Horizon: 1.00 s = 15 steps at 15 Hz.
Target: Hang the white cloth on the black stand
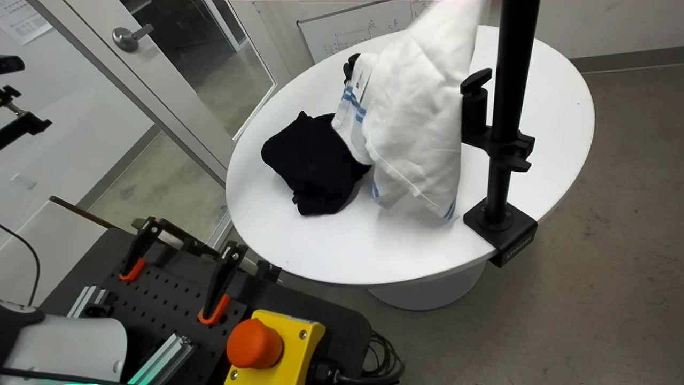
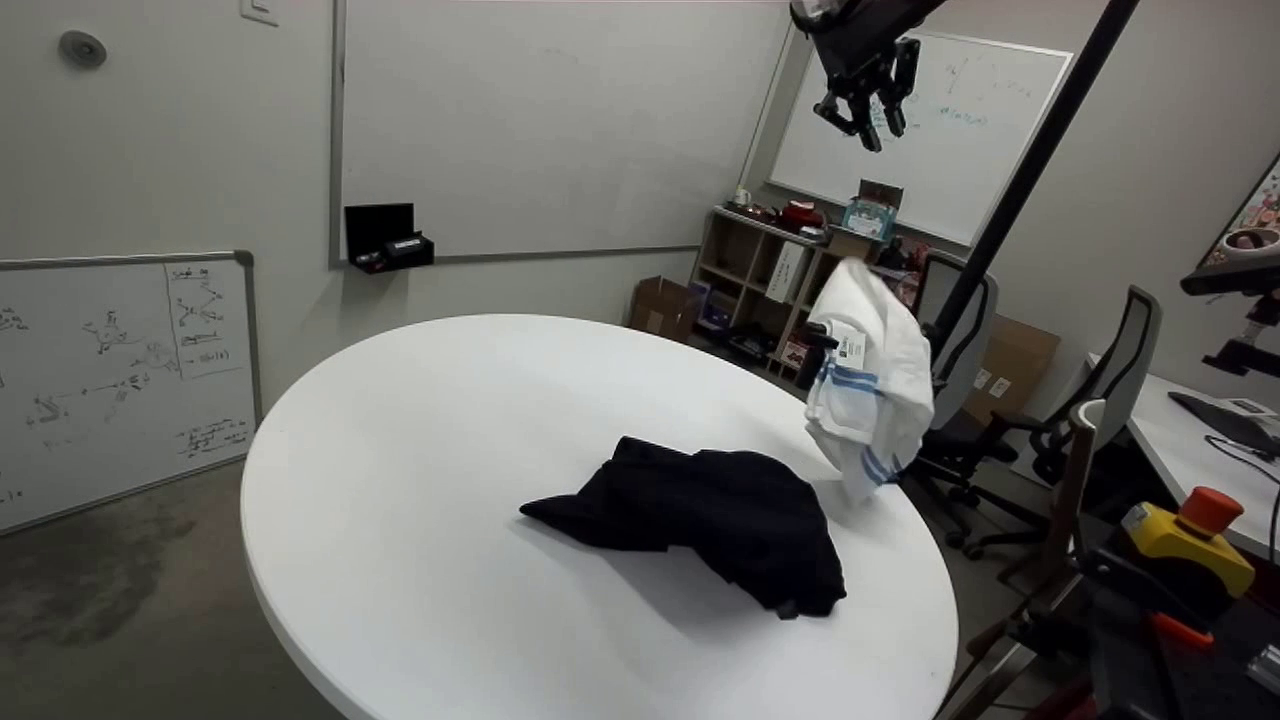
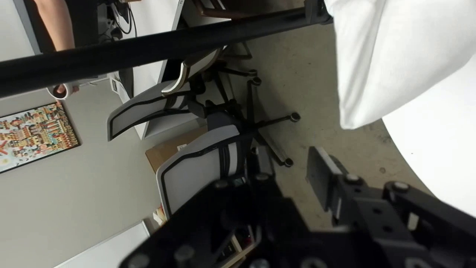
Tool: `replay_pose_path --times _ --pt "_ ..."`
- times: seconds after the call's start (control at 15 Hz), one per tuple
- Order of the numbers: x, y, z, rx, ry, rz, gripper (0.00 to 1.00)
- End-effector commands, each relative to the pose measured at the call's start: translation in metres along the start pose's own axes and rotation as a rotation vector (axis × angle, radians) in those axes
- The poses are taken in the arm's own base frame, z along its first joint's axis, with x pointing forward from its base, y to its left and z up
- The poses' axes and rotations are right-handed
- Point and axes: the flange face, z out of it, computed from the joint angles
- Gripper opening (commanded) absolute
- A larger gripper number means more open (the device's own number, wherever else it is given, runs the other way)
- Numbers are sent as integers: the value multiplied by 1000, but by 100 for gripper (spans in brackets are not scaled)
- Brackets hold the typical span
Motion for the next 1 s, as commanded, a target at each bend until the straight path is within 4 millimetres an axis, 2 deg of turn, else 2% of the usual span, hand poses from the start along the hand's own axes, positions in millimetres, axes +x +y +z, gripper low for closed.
replay_pose_path --times 0.0,0.27,0.33,0.6,0.67,0.8,0.93 --pt "4 -7 -9 -57 6 15 65" --pt "1 -16 -14 -62 29 -11 95" --pt "-3 -19 -16 -60 45 -33 99" --pt "-39 -43 -39 45 113 -241 100" --pt "-18 -42 -28 8 81 -155 100" --pt "-32 -53 -37 25 99 -200 100" --pt "-37 -53 -39 29 104 -211 100"
